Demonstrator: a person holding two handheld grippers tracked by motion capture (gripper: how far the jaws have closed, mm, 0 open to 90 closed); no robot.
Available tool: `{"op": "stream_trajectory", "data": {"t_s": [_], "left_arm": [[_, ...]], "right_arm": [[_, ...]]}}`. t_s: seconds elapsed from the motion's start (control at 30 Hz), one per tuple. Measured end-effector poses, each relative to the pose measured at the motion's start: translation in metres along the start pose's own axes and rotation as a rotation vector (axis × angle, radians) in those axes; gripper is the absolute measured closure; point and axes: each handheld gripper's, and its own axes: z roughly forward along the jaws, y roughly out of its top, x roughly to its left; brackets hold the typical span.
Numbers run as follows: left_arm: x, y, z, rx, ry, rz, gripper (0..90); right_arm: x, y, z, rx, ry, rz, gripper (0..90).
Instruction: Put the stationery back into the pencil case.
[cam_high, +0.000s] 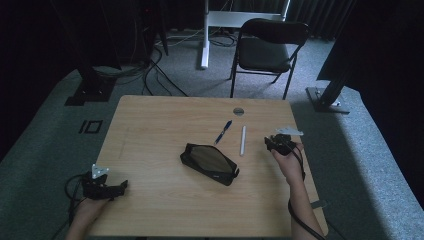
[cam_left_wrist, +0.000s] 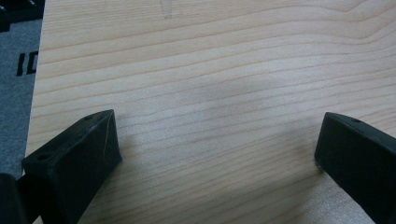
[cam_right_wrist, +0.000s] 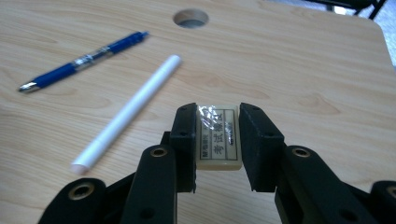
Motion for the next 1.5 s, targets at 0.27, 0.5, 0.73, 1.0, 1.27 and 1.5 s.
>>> {"op": "stream_trajectory", "data": {"t_s": [0.27, 0.5, 0.73, 1.0, 1.27, 1.5], "left_arm": [[0.000, 0.000, 0.000, 0.000, 0.000, 0.000, 0.1], [0.000, 0.000, 0.000, 0.000, 0.000, 0.000, 0.1], [0.000, 0.000, 0.000, 0.000, 0.000, -0.001, 0.1], [0.000, 0.000, 0.000, -0.001, 0.000, -0.002, 0.1], [0.000, 0.000, 0.000, 0.000, 0.000, -0.001, 0.1], [0.000, 0.000, 0.000, 0.000, 0.000, -0.001, 0.1]], "right_arm": [[0.014, 0.009, -0.005, -0.018, 0.052, -0.022, 68.1], [0.025, 0.013, -0.007, -0.030, 0.088, -0.040, 68.1], [0.038, 0.015, -0.009, -0.038, 0.125, -0.058, 68.1], [0.055, 0.023, -0.016, -0.047, 0.174, -0.090, 68.1], [0.071, 0.030, -0.022, -0.053, 0.208, -0.144, 68.1], [0.083, 0.034, -0.026, -0.056, 0.244, -0.167, 68.2]]}}
